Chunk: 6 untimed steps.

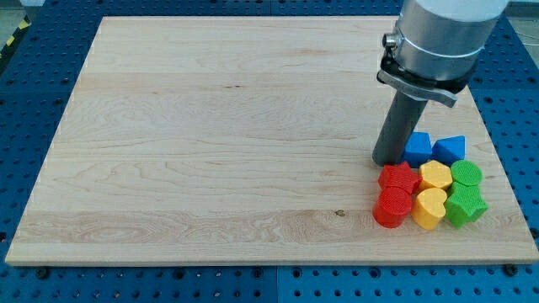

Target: Move the arm above the blue triangle

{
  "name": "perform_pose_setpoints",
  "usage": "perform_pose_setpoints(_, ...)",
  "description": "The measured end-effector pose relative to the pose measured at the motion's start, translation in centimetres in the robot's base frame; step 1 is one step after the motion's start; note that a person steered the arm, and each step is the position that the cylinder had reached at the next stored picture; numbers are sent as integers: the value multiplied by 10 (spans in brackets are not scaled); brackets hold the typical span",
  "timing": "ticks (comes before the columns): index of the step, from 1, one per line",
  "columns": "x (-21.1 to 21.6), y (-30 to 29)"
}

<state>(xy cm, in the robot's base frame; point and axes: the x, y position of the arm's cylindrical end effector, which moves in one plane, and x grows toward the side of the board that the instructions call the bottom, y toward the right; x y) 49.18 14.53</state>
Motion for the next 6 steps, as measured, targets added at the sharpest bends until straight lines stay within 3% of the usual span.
perform_pose_setpoints(3,-35,1)
perform_pose_setpoints(6,-46,63)
